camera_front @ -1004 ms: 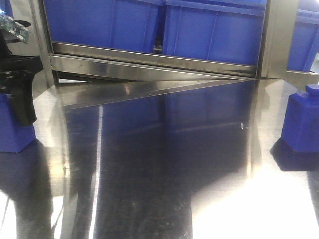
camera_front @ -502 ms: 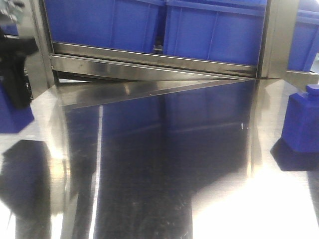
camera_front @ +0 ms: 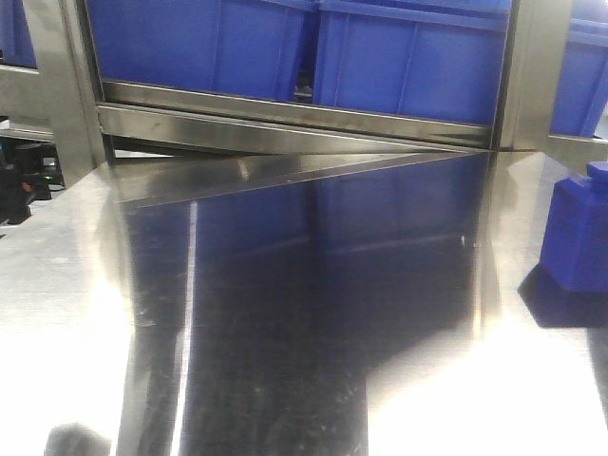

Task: Pick and sort blue part to right shelf
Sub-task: 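Lower the right gripper onto the blue rectangular block and close it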

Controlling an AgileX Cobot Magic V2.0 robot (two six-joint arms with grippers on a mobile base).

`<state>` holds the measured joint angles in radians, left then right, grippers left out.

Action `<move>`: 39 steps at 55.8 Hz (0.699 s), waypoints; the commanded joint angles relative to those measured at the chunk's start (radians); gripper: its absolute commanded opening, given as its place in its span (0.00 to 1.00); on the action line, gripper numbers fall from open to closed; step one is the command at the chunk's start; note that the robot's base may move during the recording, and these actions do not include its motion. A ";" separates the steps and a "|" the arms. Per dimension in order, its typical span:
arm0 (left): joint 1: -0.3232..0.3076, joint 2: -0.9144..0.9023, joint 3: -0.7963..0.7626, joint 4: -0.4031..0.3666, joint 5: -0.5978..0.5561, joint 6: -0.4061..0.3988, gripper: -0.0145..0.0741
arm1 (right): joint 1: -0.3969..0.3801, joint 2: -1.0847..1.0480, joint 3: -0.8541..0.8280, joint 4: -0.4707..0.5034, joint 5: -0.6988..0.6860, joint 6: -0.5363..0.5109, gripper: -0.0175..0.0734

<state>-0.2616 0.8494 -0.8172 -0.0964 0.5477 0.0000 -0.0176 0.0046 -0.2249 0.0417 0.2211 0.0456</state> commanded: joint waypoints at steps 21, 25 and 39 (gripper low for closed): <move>-0.006 -0.343 0.200 -0.004 -0.221 0.000 0.54 | 0.294 0.537 -0.627 0.002 0.514 -0.018 0.44; -0.006 -0.343 0.200 -0.004 -0.221 0.000 0.54 | 0.322 0.627 -0.704 0.002 0.551 -0.018 0.61; -0.006 -0.343 0.200 -0.004 -0.225 0.000 0.54 | 0.331 0.881 -0.861 0.003 0.612 -0.012 0.88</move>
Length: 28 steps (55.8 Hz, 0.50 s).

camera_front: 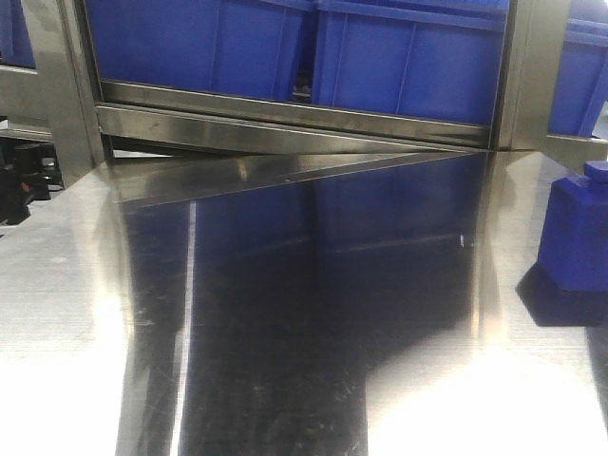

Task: Pick and sort blue part to right shelf
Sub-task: 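Lower the right gripper onto the blue rectangular block and close it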

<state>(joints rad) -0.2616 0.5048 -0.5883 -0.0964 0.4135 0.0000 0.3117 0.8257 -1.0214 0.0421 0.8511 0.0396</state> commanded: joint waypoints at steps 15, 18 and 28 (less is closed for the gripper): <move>-0.006 0.002 -0.029 -0.004 -0.087 0.000 0.54 | -0.001 0.379 -0.234 -0.065 0.256 0.128 0.88; -0.006 0.002 -0.029 -0.004 -0.085 0.000 0.54 | -0.001 0.434 -0.246 -0.102 0.283 0.160 0.88; -0.006 0.002 -0.029 -0.004 -0.084 0.000 0.54 | -0.003 0.560 -0.243 -0.124 0.280 0.192 0.88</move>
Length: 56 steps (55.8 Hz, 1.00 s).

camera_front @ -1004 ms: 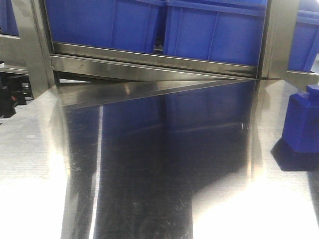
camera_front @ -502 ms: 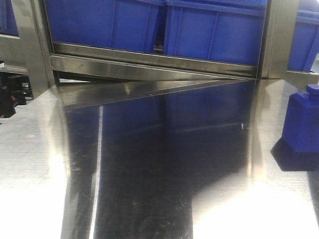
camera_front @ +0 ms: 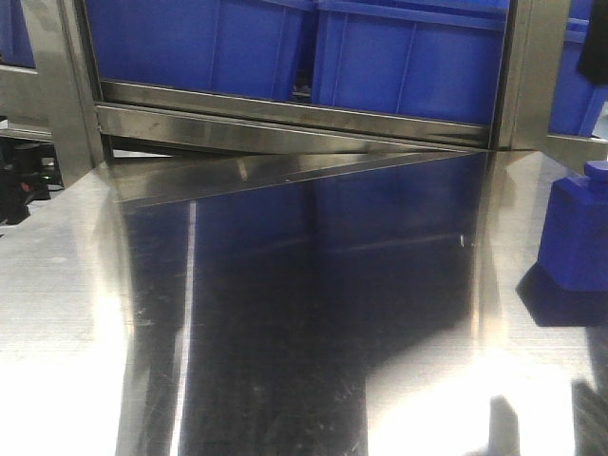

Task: Pick and sort blue part to right shelf
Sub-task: 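Lower the right gripper onto the blue rectangular block and close it, then lift the blue rectangular block with the right gripper off the table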

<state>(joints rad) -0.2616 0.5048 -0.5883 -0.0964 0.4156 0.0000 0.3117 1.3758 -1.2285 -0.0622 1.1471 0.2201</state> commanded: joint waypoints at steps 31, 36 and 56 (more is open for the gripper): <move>-0.006 0.002 -0.029 -0.004 -0.086 0.000 0.54 | -0.063 0.212 -0.036 0.062 -0.198 -0.071 0.88; -0.006 0.002 -0.029 -0.004 -0.086 0.000 0.54 | -0.057 0.229 -0.036 0.069 -0.200 -0.071 0.88; -0.006 0.002 -0.029 -0.008 -0.086 0.000 0.54 | -0.057 0.299 -0.036 0.051 -0.124 -0.114 0.82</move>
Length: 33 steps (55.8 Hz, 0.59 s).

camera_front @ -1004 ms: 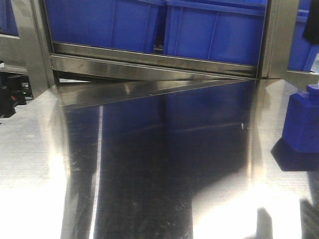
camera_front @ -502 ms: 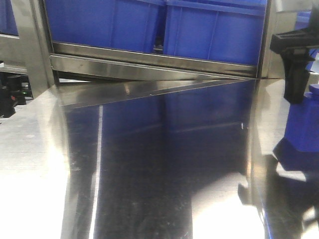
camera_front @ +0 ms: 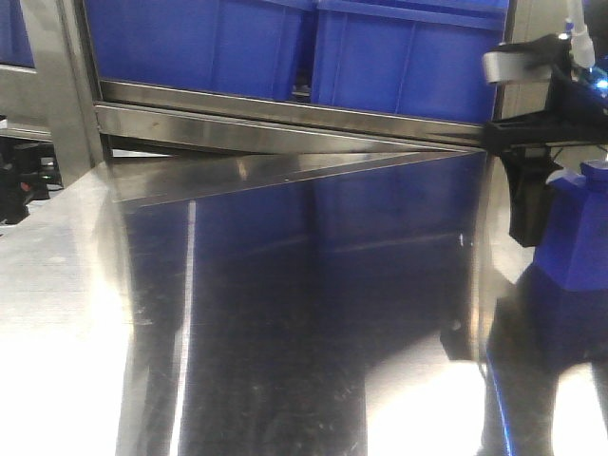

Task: Pick and sort blue part to right shelf
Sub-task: 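Lift the blue rectangular block with the right gripper off the table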

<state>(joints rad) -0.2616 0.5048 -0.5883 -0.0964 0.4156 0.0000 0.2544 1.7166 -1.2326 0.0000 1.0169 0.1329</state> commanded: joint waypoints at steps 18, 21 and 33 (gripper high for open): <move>-0.006 -0.004 -0.029 -0.008 -0.084 0.000 0.54 | 0.001 -0.060 -0.032 -0.018 0.027 -0.036 0.36; -0.006 -0.019 -0.025 -0.008 -0.086 0.000 0.54 | 0.001 -0.078 -0.032 -0.018 0.011 -0.036 0.36; -0.006 -0.153 0.071 0.015 -0.113 0.000 0.54 | 0.001 -0.194 -0.013 -0.018 -0.070 -0.049 0.36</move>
<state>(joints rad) -0.2616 0.4035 -0.5285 -0.0857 0.3982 0.0000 0.2544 1.6221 -1.2304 -0.0065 0.9983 0.1030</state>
